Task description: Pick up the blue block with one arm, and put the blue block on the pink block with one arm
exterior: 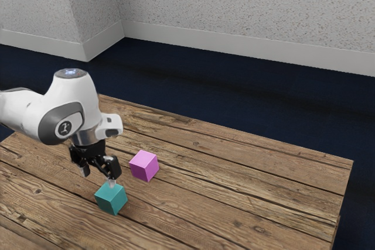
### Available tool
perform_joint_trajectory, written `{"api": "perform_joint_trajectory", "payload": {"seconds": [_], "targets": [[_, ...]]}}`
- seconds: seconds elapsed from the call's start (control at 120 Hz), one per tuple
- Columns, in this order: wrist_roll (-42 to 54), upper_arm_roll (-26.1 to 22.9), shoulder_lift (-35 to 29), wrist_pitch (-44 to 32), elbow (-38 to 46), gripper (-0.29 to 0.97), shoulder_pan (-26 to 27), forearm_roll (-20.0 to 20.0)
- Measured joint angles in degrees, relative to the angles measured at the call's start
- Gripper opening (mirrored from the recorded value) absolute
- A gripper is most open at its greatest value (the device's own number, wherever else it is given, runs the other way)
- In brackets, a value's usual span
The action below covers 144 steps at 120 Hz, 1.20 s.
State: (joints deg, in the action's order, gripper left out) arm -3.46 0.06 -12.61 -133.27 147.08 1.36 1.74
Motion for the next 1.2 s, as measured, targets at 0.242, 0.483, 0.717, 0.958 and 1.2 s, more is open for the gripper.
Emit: {"api": "perform_joint_trajectory", "payload": {"seconds": [0.242, 0.483, 0.717, 0.958, 1.2], "targets": [[-0.31, -0.21, 4.10, -8.91, 0.86, 0.68, -0.47, 0.09], [-0.40, -1.00, 3.44, -10.89, 4.07, 0.68, -0.47, 0.10], [-0.43, -0.85, 7.84, -12.50, 3.81, 0.68, -0.59, 0.10], [-0.52, -0.76, 10.93, -15.34, 3.19, 0.51, -0.68, -0.09], [-0.70, -0.38, 10.61, -15.94, 2.73, 0.40, -0.37, -0.20]]}}
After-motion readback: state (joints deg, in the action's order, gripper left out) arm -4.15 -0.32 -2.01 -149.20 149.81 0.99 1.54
